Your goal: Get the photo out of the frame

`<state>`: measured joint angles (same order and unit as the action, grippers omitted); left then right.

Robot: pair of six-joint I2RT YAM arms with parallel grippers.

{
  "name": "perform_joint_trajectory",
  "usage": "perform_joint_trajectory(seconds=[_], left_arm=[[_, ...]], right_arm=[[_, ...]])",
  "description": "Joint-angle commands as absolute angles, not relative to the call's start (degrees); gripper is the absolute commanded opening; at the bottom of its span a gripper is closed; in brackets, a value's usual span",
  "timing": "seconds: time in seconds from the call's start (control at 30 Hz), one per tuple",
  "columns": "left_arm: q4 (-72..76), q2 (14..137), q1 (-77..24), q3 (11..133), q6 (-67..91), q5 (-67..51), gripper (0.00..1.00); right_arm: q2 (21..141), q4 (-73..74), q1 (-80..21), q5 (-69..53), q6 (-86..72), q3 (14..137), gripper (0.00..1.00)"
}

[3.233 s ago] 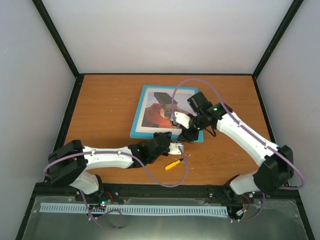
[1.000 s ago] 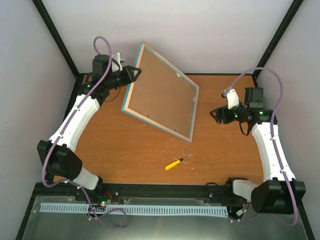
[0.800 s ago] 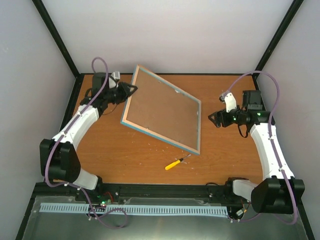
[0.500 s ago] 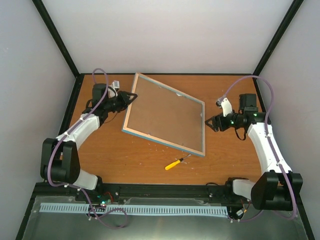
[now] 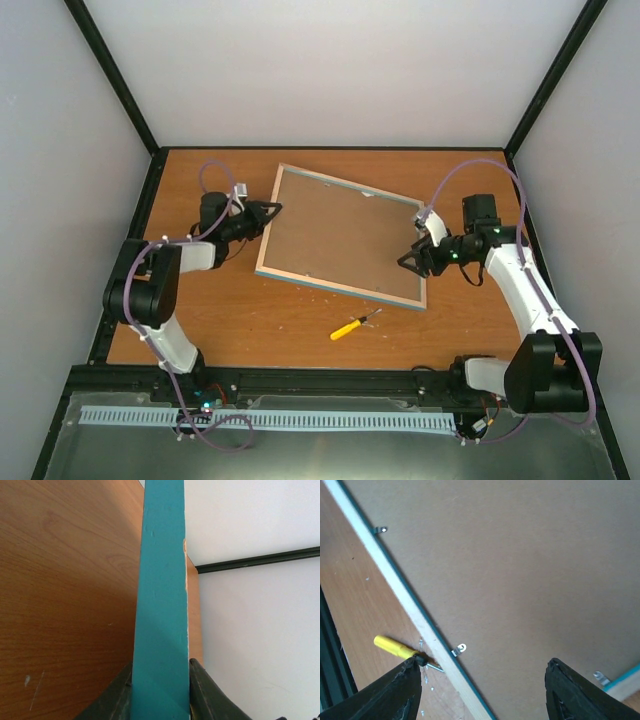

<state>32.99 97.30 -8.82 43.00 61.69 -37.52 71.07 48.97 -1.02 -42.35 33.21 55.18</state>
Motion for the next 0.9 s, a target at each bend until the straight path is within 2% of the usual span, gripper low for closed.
perform_joint_trajectory(seconds=[0.0, 0.1, 0.2, 0.43, 0.47, 0.5, 0.63, 0.87], left_arm=[[39.32, 99.76, -9.90, 43.76, 62.22, -34.91, 0.01], [39.25, 100.92, -11.27, 43.93, 61.49, -34.00, 0.01], [37.85, 103.07, -11.77, 44.68, 61.36, -34.18, 0.10], [28.45, 104.60, -11.32, 45.93, 58.71, -29.08, 0.18], [27.75, 104.45, -11.18, 45.47, 58.51, -28.57, 0.21], [26.87, 104.36, -10.98, 45.22, 58.30, -28.08, 0.28], [24.98, 103.84, -10.27, 44.44, 57.01, -27.79, 0.39], [19.60, 98.20, -9.43, 43.06, 53.27, -23.33, 0.49]], right_arm=[[71.26, 49.36, -2.95, -43.77, 36.74, 53.51, 0.65], [71.90, 47.91, -4.42, -43.01, 35.66, 52.39, 0.65], [72.71, 47.17, -6.06, -41.81, 35.21, 51.98, 0.65], [72.93, 47.06, -7.99, -39.82, 35.17, 51.61, 0.63], [72.92, 47.06, -8.04, -39.75, 35.24, 51.52, 0.63], [72.94, 46.98, -8.08, -39.73, 35.22, 51.36, 0.63], [73.39, 46.09, -8.34, -39.98, 34.76, 50.65, 0.63], [74.65, 45.86, -8.53, -41.04, 34.21, 51.44, 0.63]])
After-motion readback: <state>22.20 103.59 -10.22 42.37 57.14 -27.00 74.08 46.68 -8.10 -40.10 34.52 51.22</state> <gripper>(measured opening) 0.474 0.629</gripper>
